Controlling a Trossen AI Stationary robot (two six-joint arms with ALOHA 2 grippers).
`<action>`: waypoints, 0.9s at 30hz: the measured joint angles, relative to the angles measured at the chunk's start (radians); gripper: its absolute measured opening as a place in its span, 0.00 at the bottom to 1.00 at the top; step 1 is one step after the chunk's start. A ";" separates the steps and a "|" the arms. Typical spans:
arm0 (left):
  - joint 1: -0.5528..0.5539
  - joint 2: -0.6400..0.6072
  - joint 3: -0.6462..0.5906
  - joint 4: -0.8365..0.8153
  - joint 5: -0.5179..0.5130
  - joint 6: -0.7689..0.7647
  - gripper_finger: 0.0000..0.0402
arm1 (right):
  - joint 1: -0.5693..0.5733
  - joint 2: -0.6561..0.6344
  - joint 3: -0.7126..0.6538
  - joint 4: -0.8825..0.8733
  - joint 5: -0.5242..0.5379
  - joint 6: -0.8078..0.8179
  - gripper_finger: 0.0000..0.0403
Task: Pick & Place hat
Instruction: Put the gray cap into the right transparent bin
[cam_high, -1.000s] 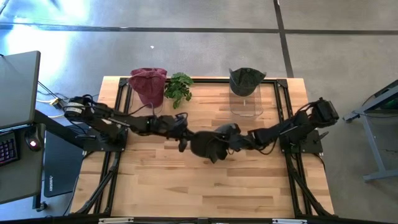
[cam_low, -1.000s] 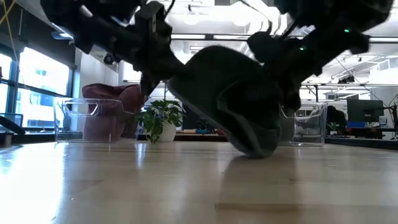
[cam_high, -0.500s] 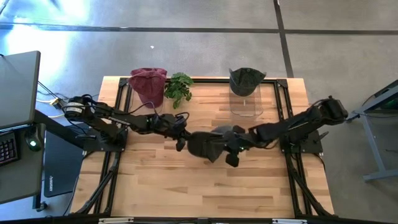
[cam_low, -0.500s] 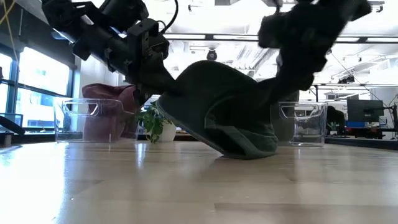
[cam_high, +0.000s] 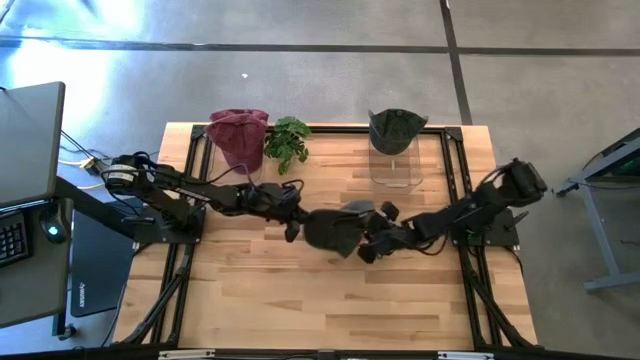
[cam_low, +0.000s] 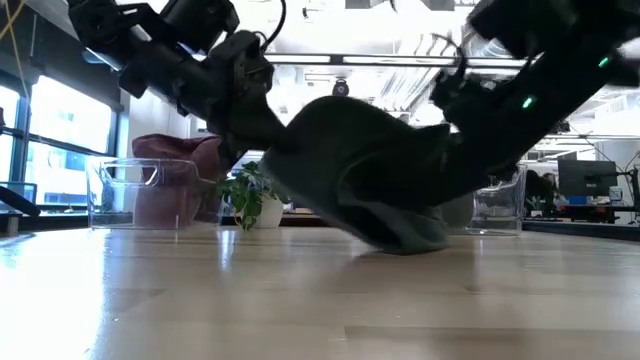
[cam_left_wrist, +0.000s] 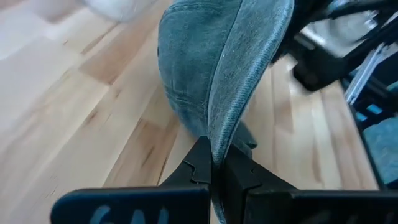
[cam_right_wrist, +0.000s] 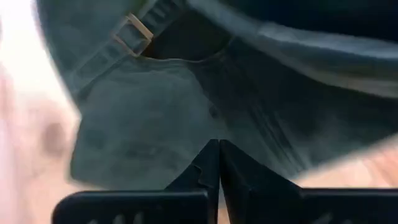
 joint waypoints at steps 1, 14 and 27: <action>0.000 0.000 0.000 0.019 0.000 0.001 0.00 | -0.009 0.013 -0.004 0.033 -0.008 -0.035 0.01; -0.068 -0.056 0.180 -0.064 -0.165 0.310 0.00 | 0.353 -0.346 0.047 -0.427 0.164 0.242 0.01; -0.351 0.180 0.363 -0.297 -0.752 1.108 0.00 | 0.509 -0.525 0.047 -0.432 0.479 0.244 0.01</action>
